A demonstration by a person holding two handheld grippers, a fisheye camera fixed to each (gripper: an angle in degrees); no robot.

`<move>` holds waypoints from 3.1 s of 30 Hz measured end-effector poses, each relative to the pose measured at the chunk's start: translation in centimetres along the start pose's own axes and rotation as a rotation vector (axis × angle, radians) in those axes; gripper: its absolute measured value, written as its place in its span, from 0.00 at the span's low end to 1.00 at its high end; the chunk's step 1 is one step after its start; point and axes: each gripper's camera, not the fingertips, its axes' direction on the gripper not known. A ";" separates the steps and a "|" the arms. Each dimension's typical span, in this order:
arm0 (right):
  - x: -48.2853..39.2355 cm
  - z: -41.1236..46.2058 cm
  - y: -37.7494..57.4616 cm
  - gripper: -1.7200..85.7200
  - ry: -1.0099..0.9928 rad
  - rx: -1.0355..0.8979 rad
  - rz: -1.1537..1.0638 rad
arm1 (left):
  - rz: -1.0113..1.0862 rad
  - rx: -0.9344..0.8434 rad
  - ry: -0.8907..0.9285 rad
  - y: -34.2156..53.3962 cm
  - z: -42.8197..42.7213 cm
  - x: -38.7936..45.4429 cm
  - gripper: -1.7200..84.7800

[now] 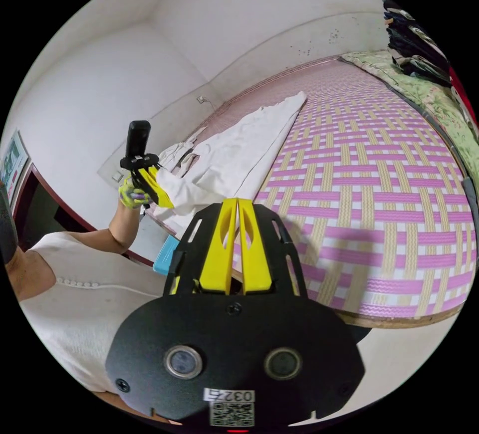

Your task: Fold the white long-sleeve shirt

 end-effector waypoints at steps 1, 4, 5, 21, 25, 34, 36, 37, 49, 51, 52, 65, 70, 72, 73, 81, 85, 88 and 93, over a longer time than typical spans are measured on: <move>0.1 -0.4 0.2 0.01 0.000 0.010 0.010 | 0.016 0.048 -0.015 -0.5 -1.6 0.5 0.00; 0.4 -1.6 0.5 0.01 0.006 0.038 0.032 | 0.061 0.219 -0.072 -0.9 -6.2 2.6 0.00; 0.4 -2.0 0.6 0.01 0.007 0.047 0.038 | 0.092 0.268 -0.091 -0.9 -7.1 3.7 0.00; -2.3 -3.6 -0.9 0.01 0.017 0.034 0.032 | 0.114 0.195 -0.190 -2.6 -1.7 5.3 0.00; -2.5 -3.8 -1.4 0.01 0.006 0.023 0.056 | 0.104 0.166 -0.184 -2.7 -0.4 4.7 0.00; -5.0 -4.1 -3.8 0.01 -0.010 -0.010 0.037 | 0.091 -0.136 -0.151 -4.7 7.6 1.2 0.09; -5.3 -4.0 -4.8 0.02 -0.003 -0.026 0.029 | 0.140 -0.161 -0.128 -4.1 7.0 1.5 0.13; -5.5 -3.9 -5.9 0.02 0.001 -0.035 0.016 | 0.176 -0.149 -0.139 -3.3 6.2 1.8 0.11; -3.0 5.6 -28.0 0.07 0.150 -0.212 0.015 | -0.063 0.208 -0.006 1.1 4.5 -5.1 0.03; -2.0 7.2 -30.0 0.08 0.139 -0.241 0.047 | -0.077 0.197 -0.027 1.4 5.1 -5.4 0.02; -1.5 8.1 -31.0 0.08 0.128 -0.258 0.068 | -0.096 0.190 -0.047 1.7 5.5 -5.8 0.02; -2.9 7.9 -35.1 0.08 0.099 -0.276 0.062 | -0.131 0.240 0.031 4.5 5.1 -9.8 0.00; -4.0 8.2 -35.9 0.07 0.108 -0.301 0.040 | -0.132 0.246 0.035 5.3 4.8 -10.6 0.00; -4.3 8.5 -36.1 0.06 0.131 -0.323 0.035 | -0.133 0.250 0.040 5.6 4.7 -10.9 0.00; -4.4 8.5 -36.2 0.05 0.146 -0.329 0.033 | -0.135 0.252 0.046 5.9 4.6 -11.2 0.00; -7.6 4.6 -37.2 0.01 0.158 -0.249 -0.043 | -0.080 0.247 0.082 6.9 3.9 -10.7 0.00; -5.0 6.0 -37.3 0.01 0.229 -0.334 0.004 | -0.088 0.202 0.054 6.5 4.6 -11.0 0.00; -2.9 6.4 -36.0 0.01 0.183 -0.333 0.045 | -0.056 0.223 0.068 7.2 4.4 -10.6 0.00; -2.7 4.5 -35.1 0.01 0.163 -0.259 0.025 | -0.106 0.327 0.088 10.2 2.4 -11.7 0.00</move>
